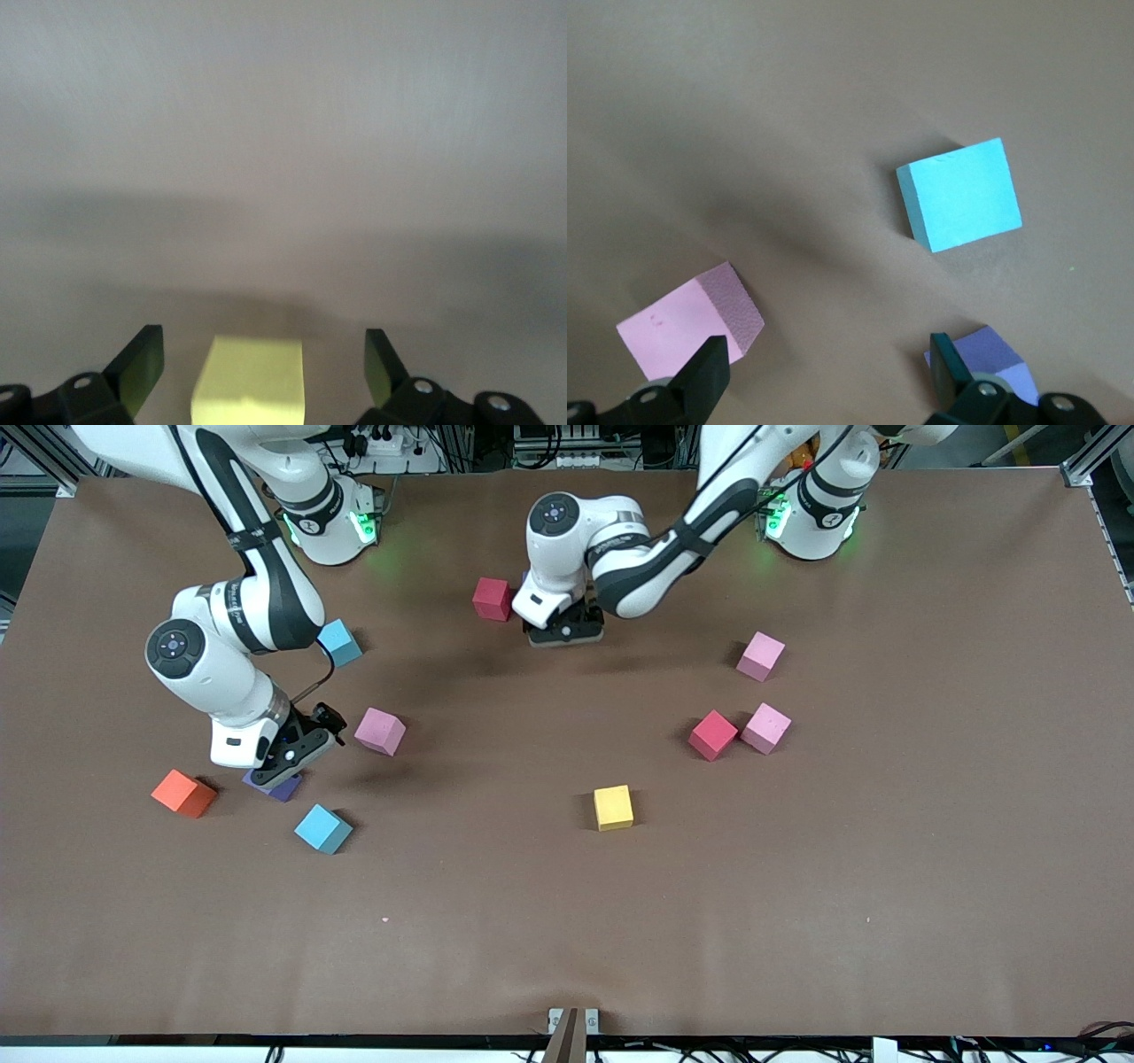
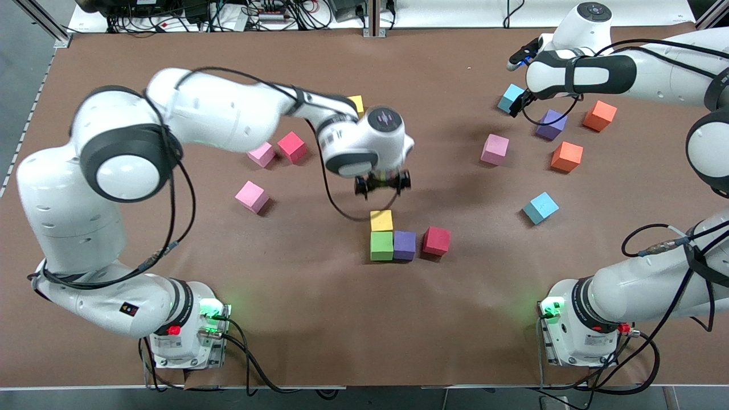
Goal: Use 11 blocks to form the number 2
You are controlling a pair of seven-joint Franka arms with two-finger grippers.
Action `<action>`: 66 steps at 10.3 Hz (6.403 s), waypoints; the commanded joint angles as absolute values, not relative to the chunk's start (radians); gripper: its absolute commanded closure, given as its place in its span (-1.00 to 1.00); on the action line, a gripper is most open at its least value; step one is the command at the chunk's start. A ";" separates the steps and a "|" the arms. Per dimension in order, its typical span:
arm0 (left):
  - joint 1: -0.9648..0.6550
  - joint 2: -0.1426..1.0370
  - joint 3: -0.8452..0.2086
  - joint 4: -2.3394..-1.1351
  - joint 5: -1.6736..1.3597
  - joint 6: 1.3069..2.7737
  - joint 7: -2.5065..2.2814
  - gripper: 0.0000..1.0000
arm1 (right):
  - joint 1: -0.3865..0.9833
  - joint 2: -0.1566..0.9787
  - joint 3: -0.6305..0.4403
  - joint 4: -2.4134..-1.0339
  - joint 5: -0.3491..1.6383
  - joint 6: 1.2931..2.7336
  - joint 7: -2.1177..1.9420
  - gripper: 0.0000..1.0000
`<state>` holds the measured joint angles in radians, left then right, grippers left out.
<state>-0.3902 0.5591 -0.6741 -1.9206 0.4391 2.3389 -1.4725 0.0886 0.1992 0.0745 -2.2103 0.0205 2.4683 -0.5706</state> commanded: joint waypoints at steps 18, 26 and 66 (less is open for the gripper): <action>-0.298 0.874 -0.410 -1.342 0.440 2.286 -1.069 -1.00 | 0.040 0.249 0.204 -2.324 0.028 2.479 -1.000 -1.00; -0.350 0.933 -0.374 -1.338 0.442 2.350 -1.095 -1.00 | 0.040 0.255 0.227 -2.347 0.091 2.526 -1.029 -1.00; -0.282 0.833 -0.405 -1.385 0.339 2.255 -1.189 0.80 | 0.877 0.509 0.146 -2.006 -0.135 2.536 1.108 0.33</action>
<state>-0.2865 0.8619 -0.4045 -1.3601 0.3586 2.2655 -1.1800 0.8715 0.5052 0.1500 -2.0092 -0.1047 2.5392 1.0721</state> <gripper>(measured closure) 0.432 0.352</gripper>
